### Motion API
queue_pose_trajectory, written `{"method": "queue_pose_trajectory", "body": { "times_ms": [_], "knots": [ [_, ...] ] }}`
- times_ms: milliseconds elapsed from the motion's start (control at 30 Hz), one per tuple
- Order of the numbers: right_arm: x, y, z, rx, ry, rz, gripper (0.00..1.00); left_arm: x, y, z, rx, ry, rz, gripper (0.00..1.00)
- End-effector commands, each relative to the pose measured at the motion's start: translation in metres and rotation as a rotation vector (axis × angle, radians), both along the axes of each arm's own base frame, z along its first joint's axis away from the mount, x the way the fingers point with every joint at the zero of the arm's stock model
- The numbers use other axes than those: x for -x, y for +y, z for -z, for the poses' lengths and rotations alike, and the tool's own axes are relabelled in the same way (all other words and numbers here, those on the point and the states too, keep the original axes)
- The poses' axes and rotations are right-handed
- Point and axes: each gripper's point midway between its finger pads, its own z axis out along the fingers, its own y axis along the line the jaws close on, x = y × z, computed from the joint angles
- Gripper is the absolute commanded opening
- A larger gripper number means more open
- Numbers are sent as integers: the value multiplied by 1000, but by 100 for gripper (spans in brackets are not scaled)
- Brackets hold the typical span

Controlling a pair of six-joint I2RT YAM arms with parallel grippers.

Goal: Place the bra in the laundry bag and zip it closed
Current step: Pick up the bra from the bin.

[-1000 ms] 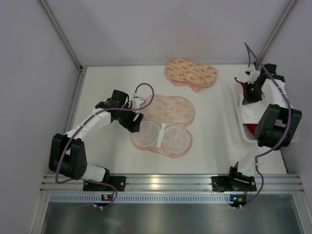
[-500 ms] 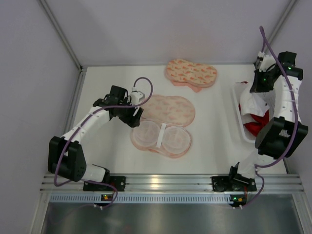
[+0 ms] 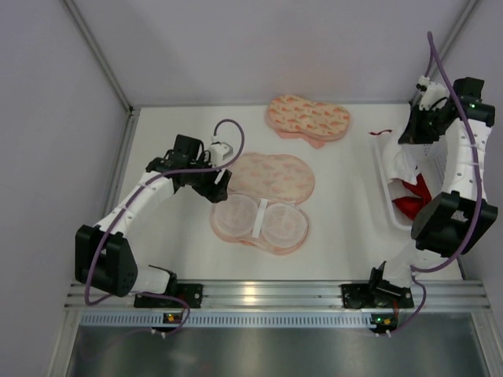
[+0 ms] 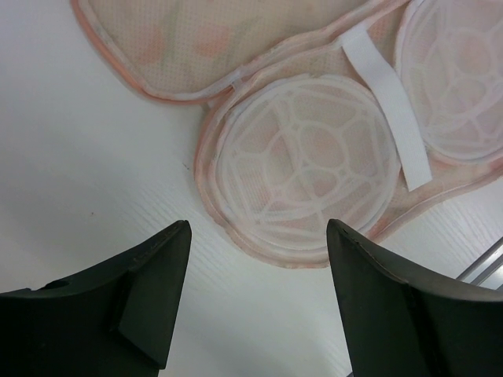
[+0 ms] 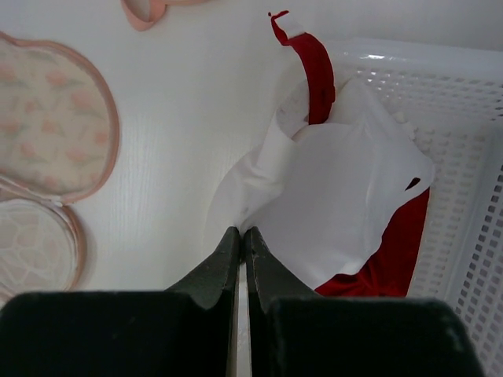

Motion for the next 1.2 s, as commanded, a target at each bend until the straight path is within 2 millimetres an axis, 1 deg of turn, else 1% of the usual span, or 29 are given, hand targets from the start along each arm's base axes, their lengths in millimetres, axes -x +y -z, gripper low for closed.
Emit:
{"method": "queue_pose_trajectory", "body": {
  "times_ms": [0, 33, 67, 133, 167, 267, 367, 400, 500, 567, 600, 633, 667, 700, 733, 800, 833, 900, 933, 967, 1000, 1033, 1067, 1167],
  "knots": [
    [6, 6, -6, -22, -33, -5, 0, -7, -16, -40, 106, -75, 40, 76],
    [3, 5, 1, -26, -25, -4, 0, -9, -19, -45, 119, -80, 43, 76],
    [5, 8, 14, -38, 4, -9, 0, -9, -21, -45, 126, -75, 46, 76],
    [3, 9, 32, -47, 46, -7, 0, -11, -23, -49, 137, -77, 47, 76],
    [2, 9, 41, -47, 62, 0, 0, -12, -23, -48, 136, -73, 47, 76],
    [-1, 2, 55, -32, 91, 33, 0, -14, -23, -49, 133, -76, 47, 76],
    [-7, -6, 58, -5, 80, 71, 0, -15, -24, -47, 134, -69, 48, 76],
    [-9, -15, 61, 31, 86, 107, 0, -15, -24, -46, 134, -64, 49, 76],
    [-10, -26, 75, 59, 126, 158, 0, -20, -26, -45, 130, -58, 45, 76],
    [-7, -20, 84, 37, 144, 145, 0, -24, -27, -46, 131, -62, 44, 76],
    [-7, -19, 86, 35, 148, 145, 2, -26, -27, -49, 132, -68, 45, 76],
    [-7, -17, 88, 33, 154, 141, 9, -27, -28, -49, 132, -67, 44, 76],
    [-7, -15, 87, 30, 154, 134, 13, -28, -28, -48, 132, -63, 43, 76],
    [-7, -16, 85, 40, 150, 135, 18, -30, -28, -50, 134, -67, 40, 76],
    [-7, -19, 80, 51, 143, 141, 25, -31, -29, -50, 135, -67, 39, 76],
    [-6, -29, 71, 89, 126, 160, 35, -33, -29, -53, 134, -72, 34, 77],
    [-7, -42, 64, 102, 108, 190, 41, -33, -29, -54, 135, -75, 34, 77],
    [-5, -61, 60, 117, 100, 212, 42, -34, -29, -55, 137, -79, 33, 77],
    [-2, -80, 56, 124, 96, 249, 42, -34, -29, -54, 135, -76, 34, 77],
    [0, -90, 57, 136, 104, 267, 41, -34, -29, -54, 136, -75, 31, 77],
    [1, -100, 64, 149, 123, 273, 41, -35, -29, -54, 133, -75, 31, 77],
    [5, -114, 66, 159, 129, 297, 39, -35, -29, -53, 132, -72, 31, 77],
    [6, -124, 70, 179, 134, 312, 39, -35, -29, -53, 133, -71, 30, 77],
    [9, -144, 92, 206, 170, 331, 35, -35, -29, -52, 132, -68, 30, 77]
  ]
}}
